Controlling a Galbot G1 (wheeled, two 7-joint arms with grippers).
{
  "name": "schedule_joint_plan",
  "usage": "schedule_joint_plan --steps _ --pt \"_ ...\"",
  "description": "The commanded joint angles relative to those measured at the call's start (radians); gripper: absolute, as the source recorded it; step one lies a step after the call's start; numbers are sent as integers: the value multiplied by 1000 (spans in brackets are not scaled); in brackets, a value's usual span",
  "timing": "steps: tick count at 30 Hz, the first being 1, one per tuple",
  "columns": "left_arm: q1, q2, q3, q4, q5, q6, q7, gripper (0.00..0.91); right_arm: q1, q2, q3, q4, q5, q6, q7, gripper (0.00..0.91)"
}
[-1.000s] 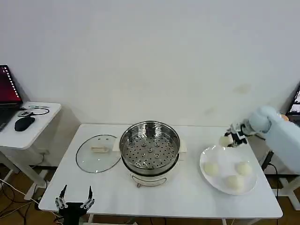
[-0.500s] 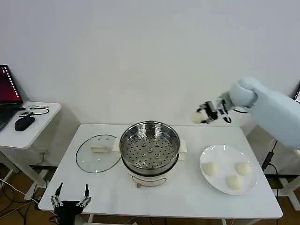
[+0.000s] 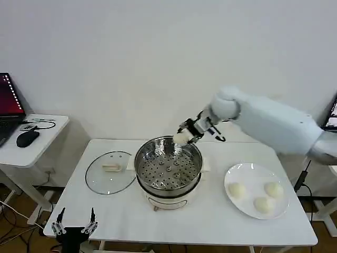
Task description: Take steamed baozi put them in steamer then cover it.
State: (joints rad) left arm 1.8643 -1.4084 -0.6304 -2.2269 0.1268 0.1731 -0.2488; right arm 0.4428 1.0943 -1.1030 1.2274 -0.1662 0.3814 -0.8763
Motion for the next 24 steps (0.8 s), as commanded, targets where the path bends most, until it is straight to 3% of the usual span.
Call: schedule_joint_plan --steps 1,9,19,24 --pt "0 -1 -4 2 -3 1 -1 907 1 91 -46 -43 -95 142 31 595" --pt "9 -1 -20 -5 -7 0 -2 907 -82 180 26 -218 -368 287 110 595" --pt "11 -4 -34 0 -9 -7 -9 907 -139 242 94 -321 -524 335 156 605" --pt "15 -2 -35 -4 -10 -8 -10 907 -147 251 97 -328 -536 341 160 605"
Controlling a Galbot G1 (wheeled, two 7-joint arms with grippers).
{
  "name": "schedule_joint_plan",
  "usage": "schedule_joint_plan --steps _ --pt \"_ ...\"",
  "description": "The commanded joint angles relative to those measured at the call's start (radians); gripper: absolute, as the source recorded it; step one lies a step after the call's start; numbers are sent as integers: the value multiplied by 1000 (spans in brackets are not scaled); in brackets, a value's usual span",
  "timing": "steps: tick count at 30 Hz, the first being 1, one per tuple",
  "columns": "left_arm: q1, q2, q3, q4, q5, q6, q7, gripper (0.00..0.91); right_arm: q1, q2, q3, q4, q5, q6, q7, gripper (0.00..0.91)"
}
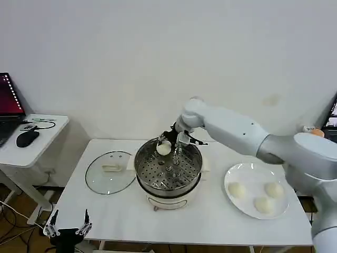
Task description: Take steamed baozi put them in steamer then cover it.
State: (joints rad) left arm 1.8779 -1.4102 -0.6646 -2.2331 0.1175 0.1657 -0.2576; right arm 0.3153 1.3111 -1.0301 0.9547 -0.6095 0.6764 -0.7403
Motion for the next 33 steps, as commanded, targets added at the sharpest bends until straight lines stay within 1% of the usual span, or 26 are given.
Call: schedule_joint_plan --steps 1,6,7,8,14,16,17,18,20,21,22,24,25,26,27,29,30,31,33 --pt "1 0 -1 0 -1 0 -1 907 -21 35 24 -55 -94 45 23 605" --pt "-1 2 -1 -2 -1 -1 -1 907 -24 36 22 -52 -95 42 20 665" --pt "-1 1 1 -2 -1 -1 -2 907 -24 36 22 -52 -94 42 20 715" --pt "0 1 1 -2 0 -1 -2 907 -24 36 21 -51 -94 42 19 907" --pt "6 2 1 -13 0 -1 -4 907 -23 30 12 -39 -81 47 24 907" --pt "8 2 2 -13 1 -1 -5 907 1 17 -10 -9 -58 29 28 907" --pt "9 3 3 -14 2 -1 -5 907 17 6 -16 8 -19 18 26 907" --pt "9 2 5 -14 3 -1 -5 907 38 -7 -27 31 10 -3 18 907" --pt "7 0 9 -17 5 2 -4 907 68 -30 -57 80 67 -57 -14 907" --pt "7 0 11 -18 7 4 -3 907 99 -60 -80 125 121 -93 -30 907" --pt "7 0 16 -18 8 4 -4 907 109 -75 -90 157 137 -105 -33 907" --pt "9 -2 24 -23 11 4 -4 907 149 -127 -120 226 251 -147 -52 907" --pt "13 -1 27 -29 13 4 -3 907 198 -168 -160 308 342 -219 -60 907" --pt "16 1 29 -34 14 4 -2 907 221 -207 -165 359 389 -280 -65 907" --pt "17 4 30 -38 14 5 -1 907 245 -241 -161 407 424 -334 -83 907" --pt "13 13 37 -39 21 12 3 907 279 -316 -147 486 440 -430 -108 907" --pt "12 17 40 -41 23 15 5 907 292 -336 -147 501 444 -450 -117 907" --pt "12 20 45 -43 24 16 7 907 308 -397 -150 531 447 -502 -130 907" --pt "8 28 51 -42 24 17 13 907 319 -459 -158 556 442 -534 -140 907"
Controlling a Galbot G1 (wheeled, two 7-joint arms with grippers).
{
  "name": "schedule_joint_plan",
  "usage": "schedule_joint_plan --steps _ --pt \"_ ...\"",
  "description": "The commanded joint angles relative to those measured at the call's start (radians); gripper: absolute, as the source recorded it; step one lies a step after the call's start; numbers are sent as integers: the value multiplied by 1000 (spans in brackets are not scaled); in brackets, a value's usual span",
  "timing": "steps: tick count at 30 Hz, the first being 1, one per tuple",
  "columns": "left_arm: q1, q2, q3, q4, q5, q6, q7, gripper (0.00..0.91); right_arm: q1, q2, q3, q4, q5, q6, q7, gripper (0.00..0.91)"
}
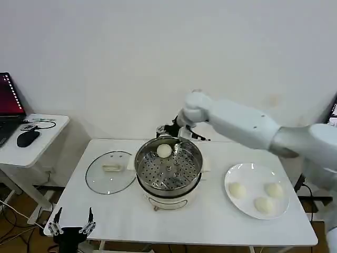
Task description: Take steamed baozi put them in steamer then cover it.
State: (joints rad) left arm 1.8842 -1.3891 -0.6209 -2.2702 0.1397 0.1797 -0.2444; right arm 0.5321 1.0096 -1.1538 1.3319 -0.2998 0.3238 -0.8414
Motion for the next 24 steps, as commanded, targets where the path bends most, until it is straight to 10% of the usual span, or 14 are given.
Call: schedule_joint_plan --steps 1,11,17,24 --pt "-3 9 9 -3 2 3 4 907 102 -193 -38 186 134 -207 -44 907" --pt "-61 48 21 -10 -4 12 80 907 -90 -646 17 327 201 -445 -64 907" --pt "-84 93 28 -19 -42 5 49 907 -434 -788 294 358 242 -487 -99 907" --pt "-110 127 11 -8 -88 7 35 907 -548 -836 298 376 258 -501 -109 907"
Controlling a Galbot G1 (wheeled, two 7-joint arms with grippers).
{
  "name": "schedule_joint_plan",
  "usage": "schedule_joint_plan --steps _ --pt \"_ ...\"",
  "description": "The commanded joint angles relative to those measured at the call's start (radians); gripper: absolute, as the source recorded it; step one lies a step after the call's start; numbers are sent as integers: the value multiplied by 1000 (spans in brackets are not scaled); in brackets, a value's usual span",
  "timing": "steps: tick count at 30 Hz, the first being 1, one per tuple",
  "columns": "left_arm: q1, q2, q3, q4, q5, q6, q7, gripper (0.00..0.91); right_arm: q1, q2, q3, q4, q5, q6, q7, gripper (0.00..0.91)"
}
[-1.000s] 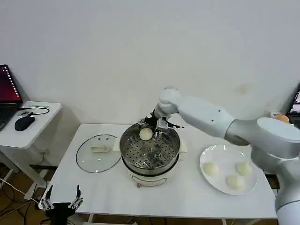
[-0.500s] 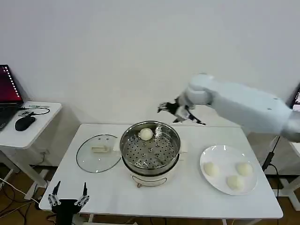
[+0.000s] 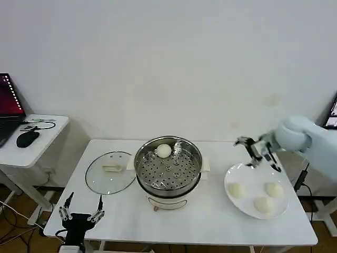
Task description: Take steamed baozi put them in steamer then cover it.
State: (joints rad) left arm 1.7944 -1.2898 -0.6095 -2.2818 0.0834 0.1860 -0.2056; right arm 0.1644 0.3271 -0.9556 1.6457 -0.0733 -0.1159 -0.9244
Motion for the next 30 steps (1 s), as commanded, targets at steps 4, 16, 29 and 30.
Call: schedule_joint_plan --steps 4,16,29,30 --pt "-22 31 -7 -2 -33 2 -2 907 -182 -106 70 30 58 -83 -14 907" --pt "-6 12 -30 1 -10 2 13 907 -212 122 52 -139 70 -107 33 907" --pt "-2 -13 -42 17 -9 0 0 907 -191 298 41 -313 34 -85 20 907" --pt "-1 -14 -43 16 -9 0 0 907 -193 307 40 -321 33 -85 21 907"
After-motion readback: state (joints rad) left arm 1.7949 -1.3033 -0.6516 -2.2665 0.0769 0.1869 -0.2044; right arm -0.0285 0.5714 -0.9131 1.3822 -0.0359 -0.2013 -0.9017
